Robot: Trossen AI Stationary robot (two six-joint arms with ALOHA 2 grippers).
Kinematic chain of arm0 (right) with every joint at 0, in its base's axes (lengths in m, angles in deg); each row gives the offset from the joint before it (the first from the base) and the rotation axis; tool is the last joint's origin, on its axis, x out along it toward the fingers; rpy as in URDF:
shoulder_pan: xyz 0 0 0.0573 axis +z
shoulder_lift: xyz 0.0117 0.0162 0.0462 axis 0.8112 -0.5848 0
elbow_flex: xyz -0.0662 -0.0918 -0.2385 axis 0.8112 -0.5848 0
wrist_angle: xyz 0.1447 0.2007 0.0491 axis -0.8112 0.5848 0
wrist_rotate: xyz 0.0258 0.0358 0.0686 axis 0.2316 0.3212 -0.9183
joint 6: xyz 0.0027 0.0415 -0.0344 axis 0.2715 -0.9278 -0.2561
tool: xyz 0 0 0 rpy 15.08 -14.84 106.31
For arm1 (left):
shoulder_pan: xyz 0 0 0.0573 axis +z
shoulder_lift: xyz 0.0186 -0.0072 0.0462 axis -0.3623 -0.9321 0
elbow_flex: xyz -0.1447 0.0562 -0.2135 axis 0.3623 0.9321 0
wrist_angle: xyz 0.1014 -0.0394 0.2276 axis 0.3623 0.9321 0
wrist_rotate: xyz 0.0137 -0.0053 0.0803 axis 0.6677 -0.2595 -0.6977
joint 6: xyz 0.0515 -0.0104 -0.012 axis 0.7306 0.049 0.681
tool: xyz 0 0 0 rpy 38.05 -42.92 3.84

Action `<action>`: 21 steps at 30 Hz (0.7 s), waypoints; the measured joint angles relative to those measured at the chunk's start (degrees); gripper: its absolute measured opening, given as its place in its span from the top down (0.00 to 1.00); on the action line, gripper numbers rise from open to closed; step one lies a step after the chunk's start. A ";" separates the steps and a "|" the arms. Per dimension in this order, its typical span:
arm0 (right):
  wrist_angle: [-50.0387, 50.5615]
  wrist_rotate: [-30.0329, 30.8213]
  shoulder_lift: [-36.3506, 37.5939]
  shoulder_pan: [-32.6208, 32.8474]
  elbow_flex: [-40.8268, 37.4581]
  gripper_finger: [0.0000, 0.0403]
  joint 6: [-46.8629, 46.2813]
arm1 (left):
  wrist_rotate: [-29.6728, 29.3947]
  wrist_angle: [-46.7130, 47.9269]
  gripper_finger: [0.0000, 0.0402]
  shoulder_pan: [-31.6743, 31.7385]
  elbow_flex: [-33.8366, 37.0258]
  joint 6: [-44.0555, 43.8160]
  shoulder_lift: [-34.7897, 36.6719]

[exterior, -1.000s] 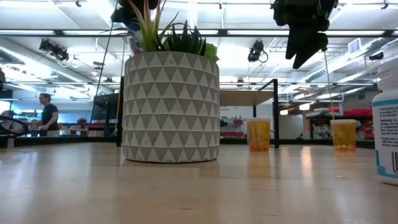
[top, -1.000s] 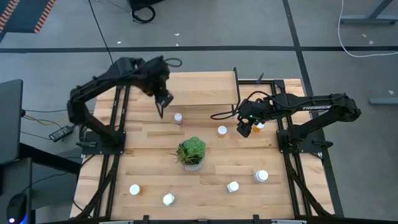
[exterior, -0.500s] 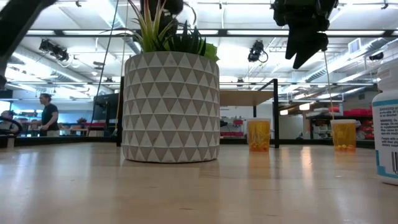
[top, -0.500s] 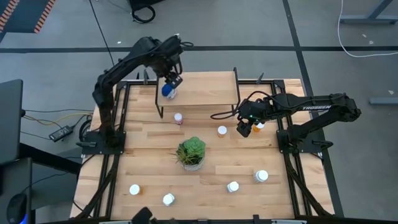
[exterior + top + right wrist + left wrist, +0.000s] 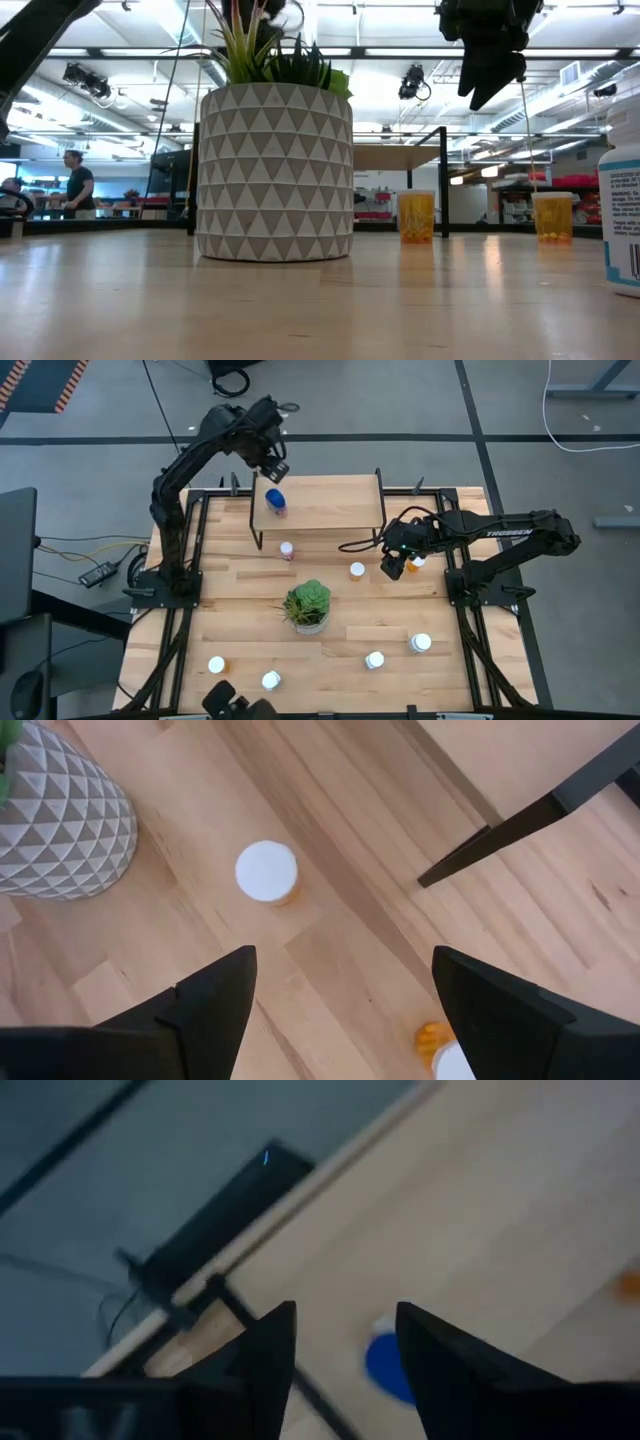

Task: Pick and place medicine bottles onto shelf by color
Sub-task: Put the blue pill bottle on the shelf

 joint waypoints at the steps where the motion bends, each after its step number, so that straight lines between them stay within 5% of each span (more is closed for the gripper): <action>1: 0.00 0.22 0.01 0.00 0.00 0.23 -0.08 | 0.84 -1.70 0.53 -0.68 0.82 -0.79 1.17; 6: -0.52 0.57 -0.01 -0.01 -0.02 0.23 -0.12 | 8.92 0.15 0.48 -5.80 2.20 2.19 3.44; 12: -1.29 1.04 0.01 -0.01 -0.02 0.23 -0.11 | 7.33 0.16 0.48 -13.45 2.35 11.04 3.44; 21: -1.53 1.04 -0.01 -0.01 -0.02 0.23 -0.96 | 7.55 0.84 0.58 -17.02 2.51 9.51 1.57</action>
